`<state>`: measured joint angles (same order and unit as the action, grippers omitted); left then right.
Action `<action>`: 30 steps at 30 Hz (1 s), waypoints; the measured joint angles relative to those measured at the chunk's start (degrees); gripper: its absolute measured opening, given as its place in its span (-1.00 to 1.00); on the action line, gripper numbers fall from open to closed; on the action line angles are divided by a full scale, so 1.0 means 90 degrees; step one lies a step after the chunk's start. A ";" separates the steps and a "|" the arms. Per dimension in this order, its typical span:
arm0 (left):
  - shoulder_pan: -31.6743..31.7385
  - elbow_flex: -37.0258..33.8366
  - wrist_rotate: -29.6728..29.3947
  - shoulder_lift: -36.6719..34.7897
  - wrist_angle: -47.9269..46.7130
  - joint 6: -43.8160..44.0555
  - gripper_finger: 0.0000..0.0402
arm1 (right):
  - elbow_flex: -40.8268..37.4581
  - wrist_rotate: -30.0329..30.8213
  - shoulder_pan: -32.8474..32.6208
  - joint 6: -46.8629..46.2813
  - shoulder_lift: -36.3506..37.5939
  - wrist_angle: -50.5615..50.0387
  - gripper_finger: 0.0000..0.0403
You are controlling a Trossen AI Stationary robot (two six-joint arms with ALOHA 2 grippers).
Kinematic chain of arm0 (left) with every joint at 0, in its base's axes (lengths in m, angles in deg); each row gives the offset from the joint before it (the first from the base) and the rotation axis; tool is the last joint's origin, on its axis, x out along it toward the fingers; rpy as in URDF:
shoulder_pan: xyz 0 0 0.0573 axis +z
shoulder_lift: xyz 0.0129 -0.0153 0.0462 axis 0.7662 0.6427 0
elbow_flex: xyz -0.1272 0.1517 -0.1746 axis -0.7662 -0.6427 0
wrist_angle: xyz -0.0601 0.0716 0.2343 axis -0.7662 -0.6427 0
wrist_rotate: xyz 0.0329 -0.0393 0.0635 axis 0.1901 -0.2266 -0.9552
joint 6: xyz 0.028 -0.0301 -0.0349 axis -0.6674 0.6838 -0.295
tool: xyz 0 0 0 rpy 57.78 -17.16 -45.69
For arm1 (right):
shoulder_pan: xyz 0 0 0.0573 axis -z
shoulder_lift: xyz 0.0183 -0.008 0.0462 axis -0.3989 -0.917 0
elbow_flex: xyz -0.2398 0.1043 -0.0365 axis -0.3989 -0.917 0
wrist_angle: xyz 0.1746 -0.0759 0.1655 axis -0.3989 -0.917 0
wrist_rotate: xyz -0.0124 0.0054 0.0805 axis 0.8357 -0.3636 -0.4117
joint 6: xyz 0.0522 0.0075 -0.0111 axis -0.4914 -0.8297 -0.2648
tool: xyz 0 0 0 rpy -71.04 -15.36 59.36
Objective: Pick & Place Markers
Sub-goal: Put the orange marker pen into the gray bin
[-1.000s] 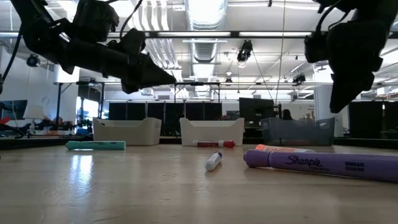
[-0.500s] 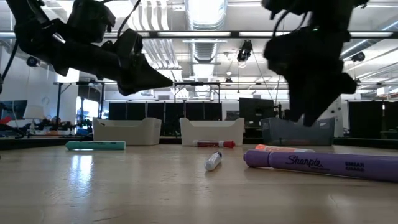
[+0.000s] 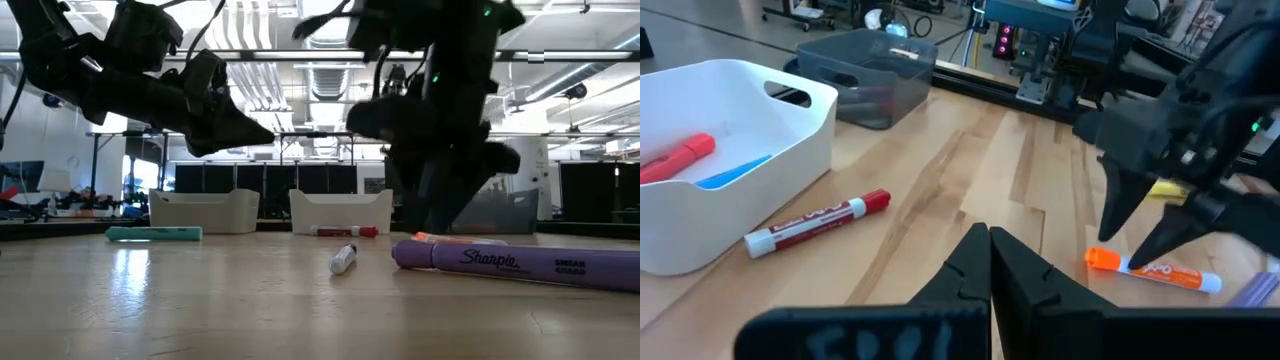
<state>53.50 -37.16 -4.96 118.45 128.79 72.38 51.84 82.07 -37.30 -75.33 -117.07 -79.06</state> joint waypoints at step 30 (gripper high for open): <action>-0.0307 0.0046 -0.0210 0.0014 0.0796 0.1200 -0.59 | -0.2183 0.1394 0.0475 0.3955 0.2622 0.3536 -0.77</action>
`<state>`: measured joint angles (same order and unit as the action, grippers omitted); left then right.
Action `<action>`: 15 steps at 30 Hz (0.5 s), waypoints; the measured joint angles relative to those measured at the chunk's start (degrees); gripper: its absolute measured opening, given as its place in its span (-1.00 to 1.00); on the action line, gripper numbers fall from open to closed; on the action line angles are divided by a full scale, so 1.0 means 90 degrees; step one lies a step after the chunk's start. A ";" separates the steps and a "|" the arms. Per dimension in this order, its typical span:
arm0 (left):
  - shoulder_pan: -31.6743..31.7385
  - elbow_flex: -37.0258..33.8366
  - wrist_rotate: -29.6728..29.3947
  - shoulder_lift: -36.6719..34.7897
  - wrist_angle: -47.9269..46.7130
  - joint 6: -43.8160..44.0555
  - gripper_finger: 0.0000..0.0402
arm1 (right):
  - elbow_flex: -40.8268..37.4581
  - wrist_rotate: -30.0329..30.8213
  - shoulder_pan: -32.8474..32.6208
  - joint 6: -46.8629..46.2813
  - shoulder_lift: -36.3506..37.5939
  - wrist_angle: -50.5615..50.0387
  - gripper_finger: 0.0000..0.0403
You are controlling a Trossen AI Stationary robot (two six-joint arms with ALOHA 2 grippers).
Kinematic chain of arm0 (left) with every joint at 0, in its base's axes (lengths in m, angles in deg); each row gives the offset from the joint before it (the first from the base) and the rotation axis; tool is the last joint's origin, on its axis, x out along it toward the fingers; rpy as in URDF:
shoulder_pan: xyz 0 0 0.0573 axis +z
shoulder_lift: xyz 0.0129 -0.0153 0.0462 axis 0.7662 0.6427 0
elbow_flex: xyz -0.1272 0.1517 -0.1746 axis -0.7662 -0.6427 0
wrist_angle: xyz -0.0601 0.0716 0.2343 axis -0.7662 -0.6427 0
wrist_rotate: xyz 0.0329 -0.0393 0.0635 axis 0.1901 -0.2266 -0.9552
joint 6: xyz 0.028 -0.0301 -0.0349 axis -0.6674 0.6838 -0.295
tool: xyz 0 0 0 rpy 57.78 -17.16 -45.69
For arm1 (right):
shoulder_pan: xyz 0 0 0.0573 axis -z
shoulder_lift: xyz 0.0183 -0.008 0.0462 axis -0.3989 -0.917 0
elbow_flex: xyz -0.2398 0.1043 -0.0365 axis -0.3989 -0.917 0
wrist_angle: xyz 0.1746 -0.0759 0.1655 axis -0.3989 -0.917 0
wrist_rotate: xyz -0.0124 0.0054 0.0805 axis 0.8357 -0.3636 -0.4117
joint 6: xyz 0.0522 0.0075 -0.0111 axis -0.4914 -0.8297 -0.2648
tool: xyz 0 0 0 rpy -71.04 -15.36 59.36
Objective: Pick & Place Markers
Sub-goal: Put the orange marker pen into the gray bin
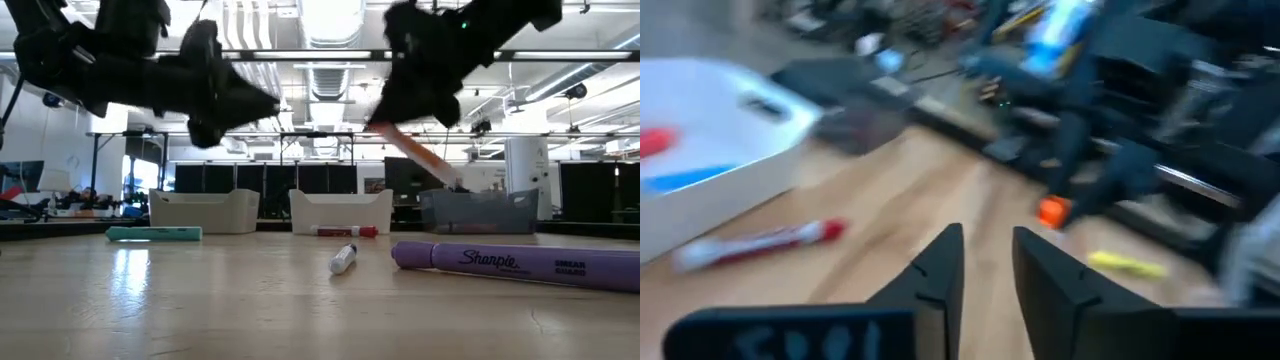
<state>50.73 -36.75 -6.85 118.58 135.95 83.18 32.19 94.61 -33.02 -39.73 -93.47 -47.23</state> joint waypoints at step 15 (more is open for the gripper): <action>-0.0489 0.1305 0.0685 0.0791 0.0676 -0.0498 -0.53 | -0.1706 -0.0732 0.0312 0.2538 0.0666 0.6852 -0.70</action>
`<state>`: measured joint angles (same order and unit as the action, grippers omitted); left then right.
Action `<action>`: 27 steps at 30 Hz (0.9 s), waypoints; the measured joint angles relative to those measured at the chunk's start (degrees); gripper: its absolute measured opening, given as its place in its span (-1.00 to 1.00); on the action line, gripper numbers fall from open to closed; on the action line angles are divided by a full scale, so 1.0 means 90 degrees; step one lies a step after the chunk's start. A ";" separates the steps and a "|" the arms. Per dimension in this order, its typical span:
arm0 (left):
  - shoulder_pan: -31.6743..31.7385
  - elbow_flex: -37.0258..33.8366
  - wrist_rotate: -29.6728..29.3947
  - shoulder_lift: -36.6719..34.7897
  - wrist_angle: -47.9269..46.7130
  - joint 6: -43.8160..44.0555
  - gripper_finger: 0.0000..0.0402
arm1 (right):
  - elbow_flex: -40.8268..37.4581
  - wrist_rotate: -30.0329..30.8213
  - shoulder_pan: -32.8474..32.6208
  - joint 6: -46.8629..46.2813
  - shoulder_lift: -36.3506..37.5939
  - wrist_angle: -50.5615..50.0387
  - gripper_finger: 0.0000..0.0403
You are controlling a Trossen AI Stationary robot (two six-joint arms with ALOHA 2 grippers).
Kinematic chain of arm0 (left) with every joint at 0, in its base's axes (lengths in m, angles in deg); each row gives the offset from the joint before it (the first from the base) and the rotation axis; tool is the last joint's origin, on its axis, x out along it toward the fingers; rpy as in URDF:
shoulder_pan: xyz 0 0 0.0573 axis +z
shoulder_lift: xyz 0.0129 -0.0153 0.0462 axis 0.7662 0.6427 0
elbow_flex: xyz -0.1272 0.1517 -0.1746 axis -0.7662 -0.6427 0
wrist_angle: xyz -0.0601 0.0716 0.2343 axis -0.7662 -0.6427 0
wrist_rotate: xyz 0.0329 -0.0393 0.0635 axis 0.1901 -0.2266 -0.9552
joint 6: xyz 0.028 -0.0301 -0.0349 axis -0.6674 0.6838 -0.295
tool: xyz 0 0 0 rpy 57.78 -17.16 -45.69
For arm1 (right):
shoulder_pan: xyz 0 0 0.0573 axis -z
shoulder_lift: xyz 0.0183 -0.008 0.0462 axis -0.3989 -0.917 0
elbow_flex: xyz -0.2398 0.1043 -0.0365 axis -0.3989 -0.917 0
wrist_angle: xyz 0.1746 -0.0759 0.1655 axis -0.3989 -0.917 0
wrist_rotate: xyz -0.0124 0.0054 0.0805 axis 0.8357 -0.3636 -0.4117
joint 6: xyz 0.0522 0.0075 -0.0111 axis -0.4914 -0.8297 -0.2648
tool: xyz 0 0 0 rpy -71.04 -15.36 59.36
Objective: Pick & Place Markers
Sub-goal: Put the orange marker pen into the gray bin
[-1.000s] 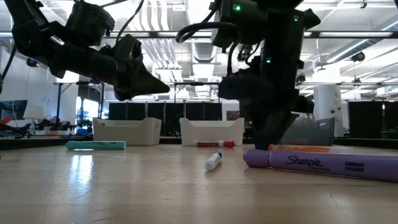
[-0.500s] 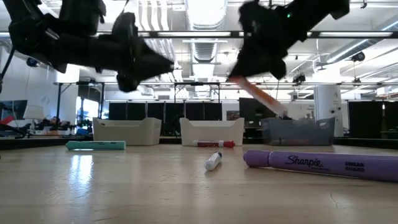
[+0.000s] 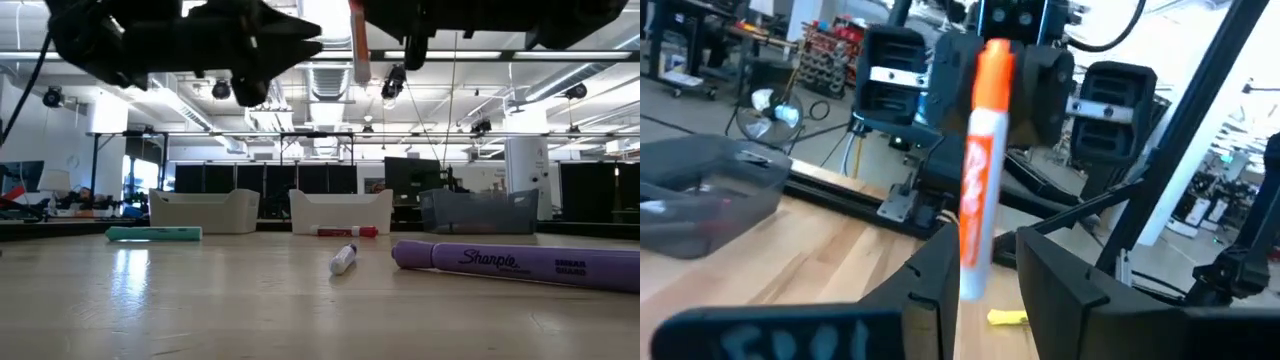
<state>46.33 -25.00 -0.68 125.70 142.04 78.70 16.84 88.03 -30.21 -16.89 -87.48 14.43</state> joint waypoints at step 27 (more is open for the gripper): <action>0.0019 0.1468 0.0445 0.0636 -0.0790 -0.0561 -0.73 | 0.0333 -0.0343 -0.0005 0.0540 -0.0139 0.0001 -0.51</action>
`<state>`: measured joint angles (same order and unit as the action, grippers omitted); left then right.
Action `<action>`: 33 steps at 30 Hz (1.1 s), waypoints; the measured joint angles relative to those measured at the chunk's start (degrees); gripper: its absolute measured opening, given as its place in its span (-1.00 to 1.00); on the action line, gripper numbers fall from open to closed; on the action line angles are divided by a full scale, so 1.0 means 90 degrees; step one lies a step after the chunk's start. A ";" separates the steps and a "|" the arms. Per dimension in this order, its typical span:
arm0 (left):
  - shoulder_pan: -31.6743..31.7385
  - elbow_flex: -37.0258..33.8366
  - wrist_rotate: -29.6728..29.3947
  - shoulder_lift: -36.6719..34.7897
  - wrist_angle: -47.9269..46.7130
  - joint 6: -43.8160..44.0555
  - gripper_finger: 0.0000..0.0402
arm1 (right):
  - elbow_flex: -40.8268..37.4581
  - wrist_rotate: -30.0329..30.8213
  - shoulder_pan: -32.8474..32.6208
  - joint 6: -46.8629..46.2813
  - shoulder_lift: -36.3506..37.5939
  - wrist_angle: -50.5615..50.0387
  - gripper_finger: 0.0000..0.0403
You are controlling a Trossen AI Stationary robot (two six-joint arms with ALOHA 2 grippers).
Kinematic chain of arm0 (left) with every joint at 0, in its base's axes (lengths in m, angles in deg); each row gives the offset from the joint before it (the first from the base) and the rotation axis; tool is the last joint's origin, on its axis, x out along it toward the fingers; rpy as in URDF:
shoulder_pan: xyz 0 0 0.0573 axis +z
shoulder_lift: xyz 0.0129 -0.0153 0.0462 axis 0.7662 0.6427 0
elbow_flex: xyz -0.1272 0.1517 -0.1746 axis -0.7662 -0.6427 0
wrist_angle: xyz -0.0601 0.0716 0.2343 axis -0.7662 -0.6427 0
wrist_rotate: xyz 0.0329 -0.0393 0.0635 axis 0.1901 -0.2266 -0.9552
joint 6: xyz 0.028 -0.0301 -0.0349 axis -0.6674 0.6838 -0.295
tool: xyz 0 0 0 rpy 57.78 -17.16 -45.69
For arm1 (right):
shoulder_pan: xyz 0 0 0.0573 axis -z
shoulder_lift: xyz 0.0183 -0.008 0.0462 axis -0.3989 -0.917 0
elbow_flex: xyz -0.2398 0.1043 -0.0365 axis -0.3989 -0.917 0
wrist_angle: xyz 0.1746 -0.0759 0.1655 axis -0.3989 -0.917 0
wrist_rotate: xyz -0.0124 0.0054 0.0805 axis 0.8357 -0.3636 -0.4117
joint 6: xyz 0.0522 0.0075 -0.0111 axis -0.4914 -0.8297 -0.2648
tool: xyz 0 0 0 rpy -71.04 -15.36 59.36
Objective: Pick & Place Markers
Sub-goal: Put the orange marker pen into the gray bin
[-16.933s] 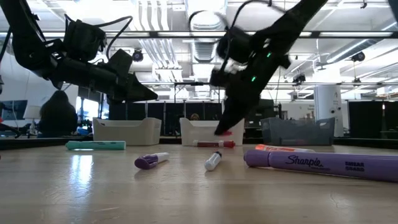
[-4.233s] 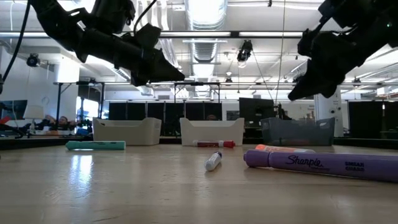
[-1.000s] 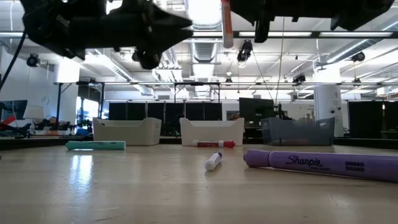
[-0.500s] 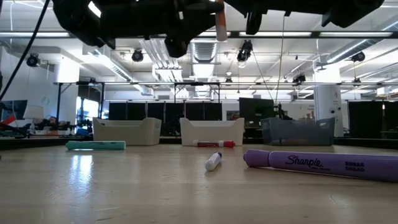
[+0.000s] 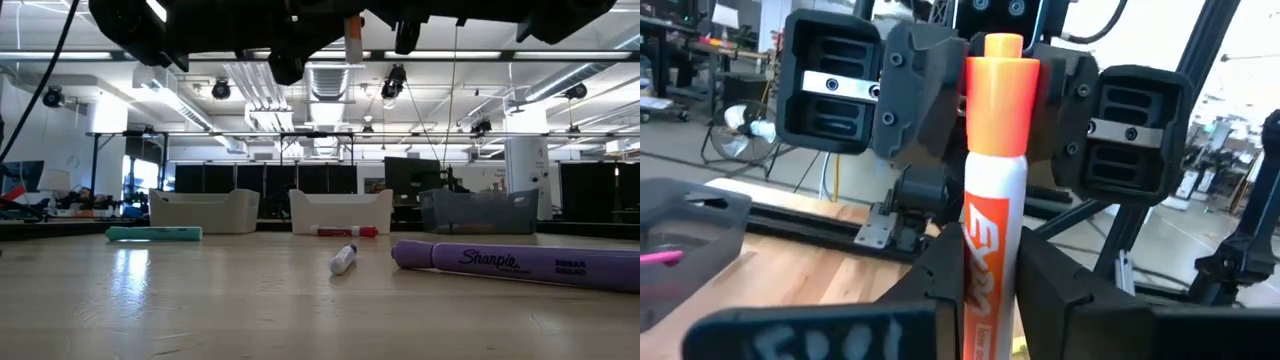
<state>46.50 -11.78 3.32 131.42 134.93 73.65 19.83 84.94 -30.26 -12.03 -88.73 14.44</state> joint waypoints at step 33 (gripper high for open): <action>0.4806 0.0124 -0.2227 -0.2049 -0.8391 0.0050 -0.73 | -0.0345 0.0537 -0.0018 -0.0297 0.0340 -0.1790 -0.60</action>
<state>89.75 -10.67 -16.73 112.98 59.41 74.11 16.73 89.77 -30.42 -14.70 -85.67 -1.67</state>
